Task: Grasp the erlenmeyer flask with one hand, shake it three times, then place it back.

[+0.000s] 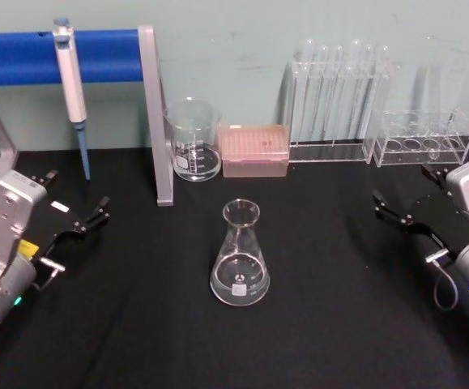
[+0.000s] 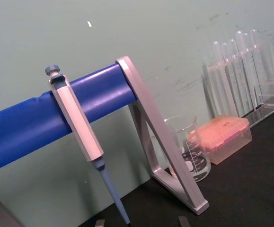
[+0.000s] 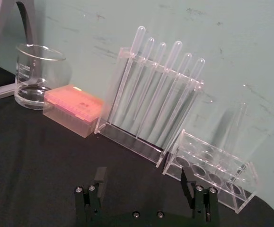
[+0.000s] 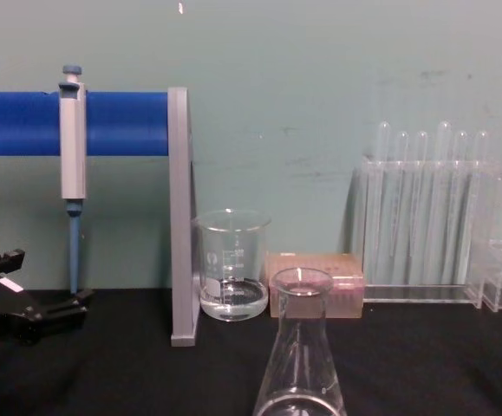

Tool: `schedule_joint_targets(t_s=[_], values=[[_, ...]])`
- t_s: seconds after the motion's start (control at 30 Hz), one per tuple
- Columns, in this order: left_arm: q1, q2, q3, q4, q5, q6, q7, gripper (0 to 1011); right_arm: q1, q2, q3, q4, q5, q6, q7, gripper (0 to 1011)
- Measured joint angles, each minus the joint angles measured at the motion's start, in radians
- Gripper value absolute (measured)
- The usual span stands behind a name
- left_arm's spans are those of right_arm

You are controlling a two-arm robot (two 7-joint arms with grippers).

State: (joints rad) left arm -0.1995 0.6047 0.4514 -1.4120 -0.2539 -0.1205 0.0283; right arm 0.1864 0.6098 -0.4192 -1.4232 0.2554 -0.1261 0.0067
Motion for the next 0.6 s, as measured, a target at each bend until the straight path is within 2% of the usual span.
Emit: schedule_joint_targets(t_s=[0.43,0.6], values=[[0.0,0.0,0.0,0.0,0.0,0.0,0.0,1001,-0.065,0.04,0.051,-0.075,0.05,0.03,0.084,1002],[0.0,0.0,0.0,0.0,0.0,0.0,0.0,1001,-0.091,0.049,0.069,-0.104,0.09,0.026,0.147,1002]])
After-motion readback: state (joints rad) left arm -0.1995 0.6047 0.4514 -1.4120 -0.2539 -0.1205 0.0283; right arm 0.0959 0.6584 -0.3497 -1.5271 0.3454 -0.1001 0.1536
